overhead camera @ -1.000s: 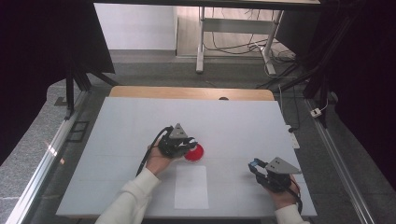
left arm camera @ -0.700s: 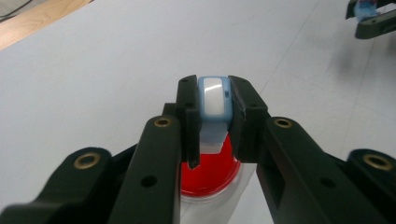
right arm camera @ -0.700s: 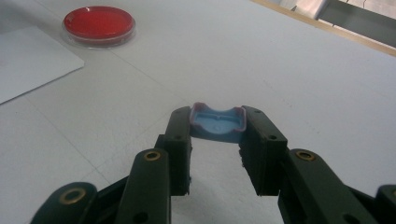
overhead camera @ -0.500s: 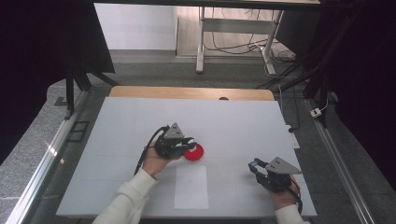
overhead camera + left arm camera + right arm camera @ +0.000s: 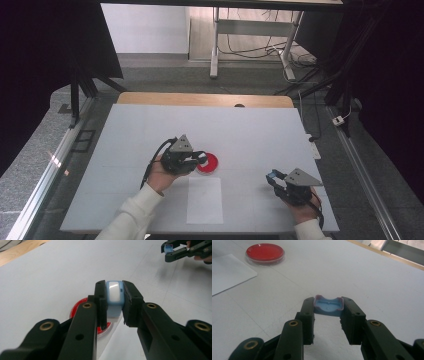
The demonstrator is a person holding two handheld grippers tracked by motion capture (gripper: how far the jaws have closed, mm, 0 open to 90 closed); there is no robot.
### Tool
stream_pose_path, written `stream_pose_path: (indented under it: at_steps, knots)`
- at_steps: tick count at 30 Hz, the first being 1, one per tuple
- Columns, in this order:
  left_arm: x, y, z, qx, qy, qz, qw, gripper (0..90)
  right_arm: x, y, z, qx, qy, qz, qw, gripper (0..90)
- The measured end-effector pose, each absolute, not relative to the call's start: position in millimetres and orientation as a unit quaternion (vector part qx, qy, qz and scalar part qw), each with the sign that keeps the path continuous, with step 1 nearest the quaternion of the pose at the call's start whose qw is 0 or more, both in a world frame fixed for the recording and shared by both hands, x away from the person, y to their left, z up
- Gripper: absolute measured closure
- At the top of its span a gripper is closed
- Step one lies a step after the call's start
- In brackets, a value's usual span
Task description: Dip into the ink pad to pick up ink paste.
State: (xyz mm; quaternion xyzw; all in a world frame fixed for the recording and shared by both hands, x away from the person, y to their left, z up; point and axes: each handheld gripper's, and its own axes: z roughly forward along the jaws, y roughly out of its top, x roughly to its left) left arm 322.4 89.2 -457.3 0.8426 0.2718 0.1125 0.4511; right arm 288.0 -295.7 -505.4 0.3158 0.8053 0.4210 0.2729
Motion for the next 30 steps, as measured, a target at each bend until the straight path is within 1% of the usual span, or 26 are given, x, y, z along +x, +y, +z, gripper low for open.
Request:
stream_pose_path:
  at_steps: [10, 18, 30]
  knots:
    - [318, 94, -456, 0.84, 0.272, 0.101, 0.458, 75.0, 288, -295, -506, 0.316, 0.806, 0.42, 0.273, 64.2]
    - [306, 98, -455, 0.836, 0.272, 0.096, 0.467, 74.9, 288, -296, -506, 0.316, 0.806, 0.42, 0.272, 64.1]
    - [296, 96, -459, 0.84, 0.269, 0.091, 0.463, 74.9, 288, -295, -505, 0.314, 0.807, 0.419, 0.272, 64.1]
